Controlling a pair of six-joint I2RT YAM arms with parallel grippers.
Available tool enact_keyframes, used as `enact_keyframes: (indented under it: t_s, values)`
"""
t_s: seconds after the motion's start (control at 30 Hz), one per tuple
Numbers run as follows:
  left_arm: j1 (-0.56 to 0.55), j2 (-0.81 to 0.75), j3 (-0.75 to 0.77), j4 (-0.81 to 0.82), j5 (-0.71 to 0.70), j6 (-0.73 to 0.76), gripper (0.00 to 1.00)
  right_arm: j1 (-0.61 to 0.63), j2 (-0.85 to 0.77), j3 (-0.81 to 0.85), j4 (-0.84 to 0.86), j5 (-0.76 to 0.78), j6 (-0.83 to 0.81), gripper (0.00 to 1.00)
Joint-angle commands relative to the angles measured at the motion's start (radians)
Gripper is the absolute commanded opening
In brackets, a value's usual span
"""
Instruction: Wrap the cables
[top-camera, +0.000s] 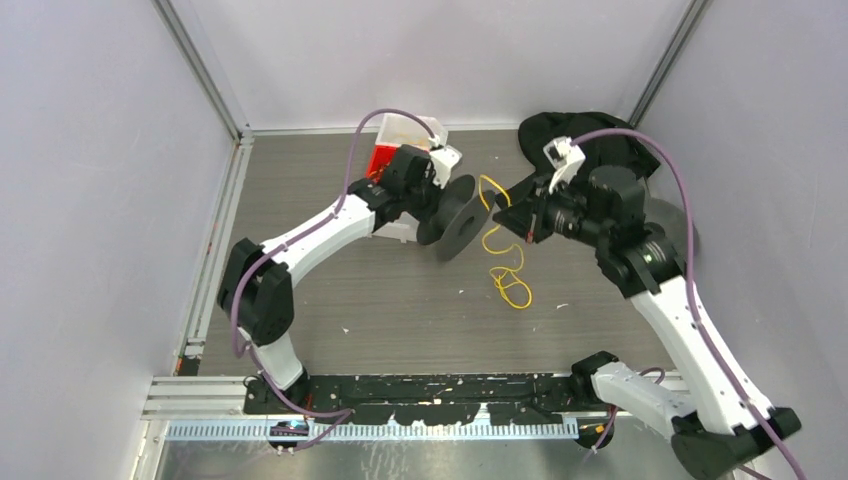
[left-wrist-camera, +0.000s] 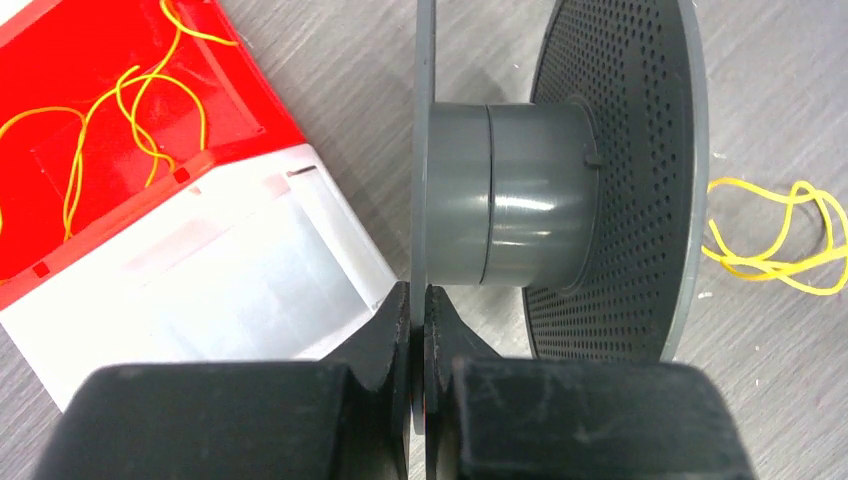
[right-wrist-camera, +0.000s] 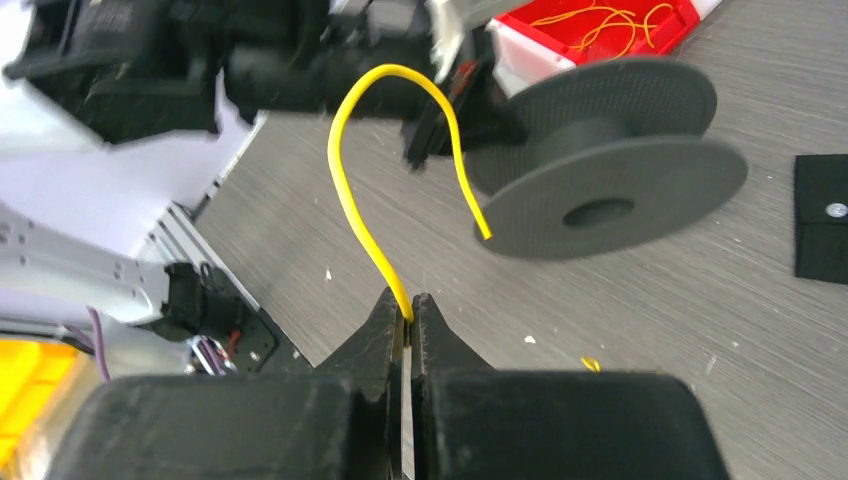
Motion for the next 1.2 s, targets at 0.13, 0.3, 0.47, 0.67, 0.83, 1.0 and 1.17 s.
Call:
enact_keyframes:
  t_s: [0.13, 0.3, 0.47, 0.67, 0.83, 1.0, 1.17]
  values:
    - [-0.019, -0.140, -0.118, 0.151, 0.023, 0.002, 0.00, -0.150, 0.140, -0.062, 0.352, -0.276, 0.143, 0.00]
    - [-0.019, -0.133, -0.078, 0.077, 0.027, -0.004, 0.16, -0.150, 0.207, -0.095, 0.481, -0.314, 0.199, 0.01]
    - [-0.019, -0.125, -0.039, 0.006, 0.035, -0.032, 0.24, -0.150, 0.260, -0.113, 0.554, -0.340, 0.254, 0.00]
    - [-0.019, -0.144, -0.039, -0.012, 0.051, -0.063, 0.37, -0.150, 0.295, -0.170, 0.642, -0.349, 0.298, 0.01]
    - [-0.017, -0.140, -0.027, -0.040, 0.084, -0.087, 0.49, -0.150, 0.324, -0.220, 0.723, -0.377, 0.346, 0.01]
    - [0.005, -0.151, -0.031, -0.058, 0.150, -0.114, 0.60, -0.151, 0.349, -0.250, 0.776, -0.380, 0.370, 0.01]
    - [0.024, -0.171, -0.048, -0.055, 0.207, -0.148, 0.62, -0.149, 0.377, -0.268, 0.821, -0.389, 0.394, 0.01]
